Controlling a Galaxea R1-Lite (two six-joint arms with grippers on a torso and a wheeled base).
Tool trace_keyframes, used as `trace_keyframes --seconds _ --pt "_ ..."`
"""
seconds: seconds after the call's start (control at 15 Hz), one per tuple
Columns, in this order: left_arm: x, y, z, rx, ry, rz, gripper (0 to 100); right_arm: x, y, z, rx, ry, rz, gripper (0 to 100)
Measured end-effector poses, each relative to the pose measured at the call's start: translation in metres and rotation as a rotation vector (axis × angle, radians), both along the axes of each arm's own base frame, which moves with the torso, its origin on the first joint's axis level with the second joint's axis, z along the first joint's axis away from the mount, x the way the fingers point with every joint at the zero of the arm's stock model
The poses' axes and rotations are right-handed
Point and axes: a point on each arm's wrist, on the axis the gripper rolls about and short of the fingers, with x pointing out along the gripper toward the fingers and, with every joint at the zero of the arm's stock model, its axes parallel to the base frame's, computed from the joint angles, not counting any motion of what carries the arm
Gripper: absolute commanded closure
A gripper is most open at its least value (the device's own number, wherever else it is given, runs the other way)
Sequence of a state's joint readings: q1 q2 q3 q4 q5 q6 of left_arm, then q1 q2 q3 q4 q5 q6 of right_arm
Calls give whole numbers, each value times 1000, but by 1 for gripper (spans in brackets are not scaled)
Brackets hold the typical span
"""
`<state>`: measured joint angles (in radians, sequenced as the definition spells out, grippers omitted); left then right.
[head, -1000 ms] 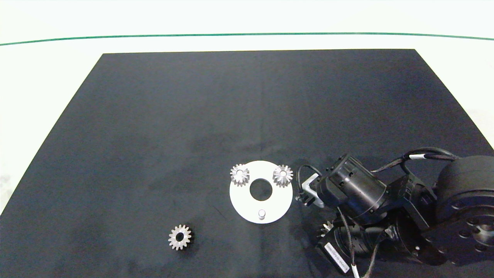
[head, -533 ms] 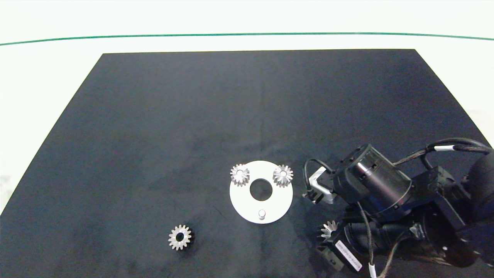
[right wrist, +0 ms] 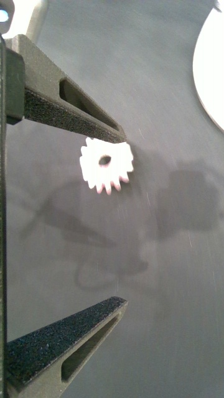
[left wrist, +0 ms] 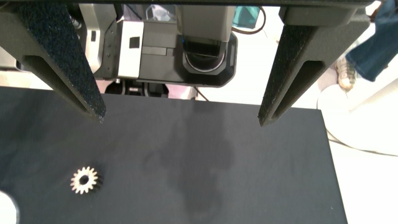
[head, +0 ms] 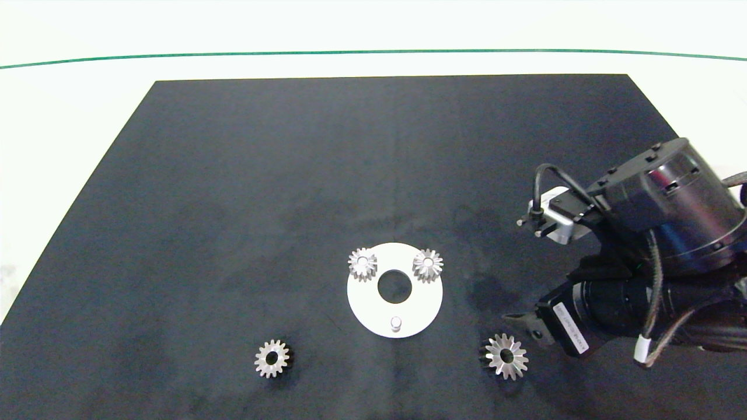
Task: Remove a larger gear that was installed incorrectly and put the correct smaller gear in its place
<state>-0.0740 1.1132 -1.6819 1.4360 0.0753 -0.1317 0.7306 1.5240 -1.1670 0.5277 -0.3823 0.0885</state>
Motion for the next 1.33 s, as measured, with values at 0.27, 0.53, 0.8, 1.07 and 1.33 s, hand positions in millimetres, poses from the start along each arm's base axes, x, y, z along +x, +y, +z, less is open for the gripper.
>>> trace_keyframes --seconds 0.27,0.53,0.8,1.07,1.33 --pt "12 -4 -4 -9 44 -47 0 -3 -18 23 18 -19 -52 0" --pt "43 -14 -17 -21 92 -91 0 -7 -33 39 55 -61 -96 0" --pt "90 -43 -47 -22 64 -114 0 -7 -45 47 60 -70 -143 0" --pt "111 -58 -73 29 117 -125 0 -7 -46 47 65 -69 -148 0" --pt "117 -71 -85 52 175 -160 0 -7 -46 46 63 -65 -143 0"
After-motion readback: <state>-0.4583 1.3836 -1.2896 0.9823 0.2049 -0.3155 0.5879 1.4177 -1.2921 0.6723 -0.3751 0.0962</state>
